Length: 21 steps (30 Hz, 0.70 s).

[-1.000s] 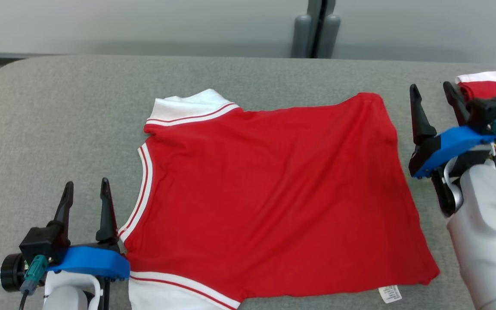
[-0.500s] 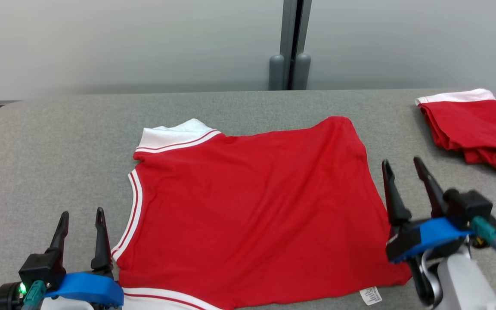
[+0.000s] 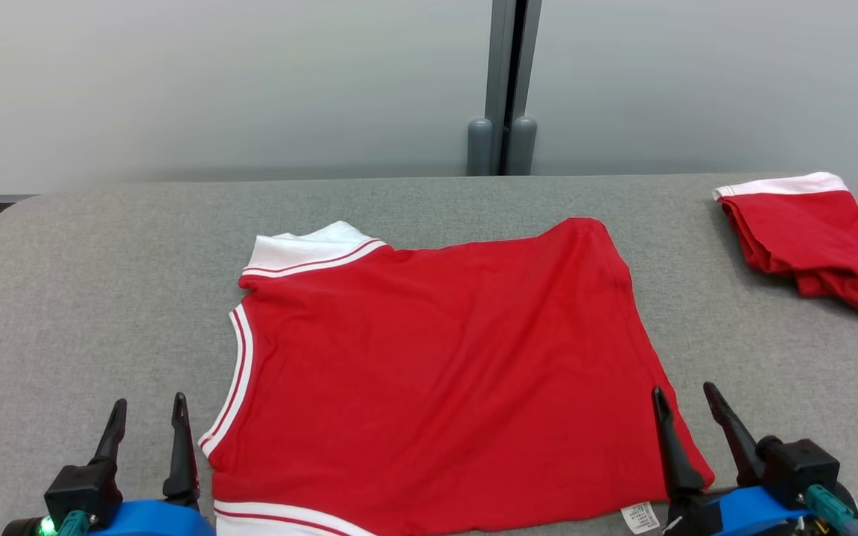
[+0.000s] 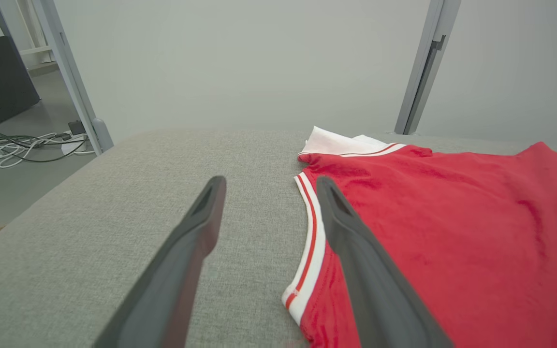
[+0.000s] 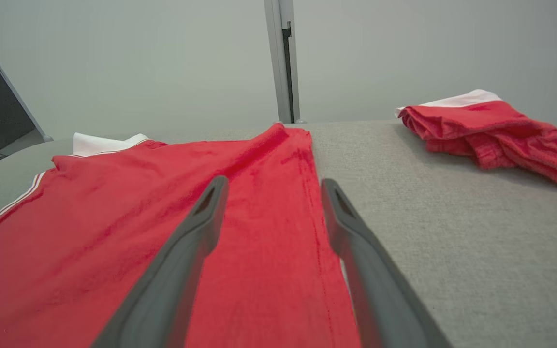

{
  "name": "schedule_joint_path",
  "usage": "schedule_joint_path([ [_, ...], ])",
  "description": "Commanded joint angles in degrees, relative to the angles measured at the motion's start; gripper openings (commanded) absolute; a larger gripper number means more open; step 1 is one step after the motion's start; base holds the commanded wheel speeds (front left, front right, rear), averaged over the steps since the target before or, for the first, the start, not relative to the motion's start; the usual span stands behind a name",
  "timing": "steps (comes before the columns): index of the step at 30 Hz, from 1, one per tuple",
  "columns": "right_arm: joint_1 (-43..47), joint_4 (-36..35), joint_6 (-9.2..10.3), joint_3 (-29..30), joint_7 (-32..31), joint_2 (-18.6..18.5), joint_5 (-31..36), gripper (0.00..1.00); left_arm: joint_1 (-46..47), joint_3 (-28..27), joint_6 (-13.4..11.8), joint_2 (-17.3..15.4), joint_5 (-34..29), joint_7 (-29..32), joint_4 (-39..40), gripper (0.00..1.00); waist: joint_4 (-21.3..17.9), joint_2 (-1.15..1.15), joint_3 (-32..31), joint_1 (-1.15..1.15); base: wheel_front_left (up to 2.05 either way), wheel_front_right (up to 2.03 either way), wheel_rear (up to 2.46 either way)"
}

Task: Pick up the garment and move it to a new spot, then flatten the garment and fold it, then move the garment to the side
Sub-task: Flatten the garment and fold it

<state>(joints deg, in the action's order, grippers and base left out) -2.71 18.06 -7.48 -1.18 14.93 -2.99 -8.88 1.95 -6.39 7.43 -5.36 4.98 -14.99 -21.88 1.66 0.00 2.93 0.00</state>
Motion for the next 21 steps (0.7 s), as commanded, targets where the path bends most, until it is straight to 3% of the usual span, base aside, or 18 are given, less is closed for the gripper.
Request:
schedule_joint_path([
  [1, 1.19, -0.31, -0.02, -0.18, -0.07, 0.09, -0.63, 1.0, -0.35, 0.42, 0.09, -0.19, -0.37, -0.26, -0.15, 1.0, 0.12, 0.0, -0.08, 0.0, 0.0, 0.0, 0.0],
  [21, 2.58, 1.1, -0.02, 0.73, -0.76, 0.08, -0.97, 1.0, -0.74, 1.82, 0.09, -0.71, -0.44, -0.26, -1.62, 1.0, 0.42, 0.0, -1.6, 0.0, 0.0, 0.0, 0.0],
])
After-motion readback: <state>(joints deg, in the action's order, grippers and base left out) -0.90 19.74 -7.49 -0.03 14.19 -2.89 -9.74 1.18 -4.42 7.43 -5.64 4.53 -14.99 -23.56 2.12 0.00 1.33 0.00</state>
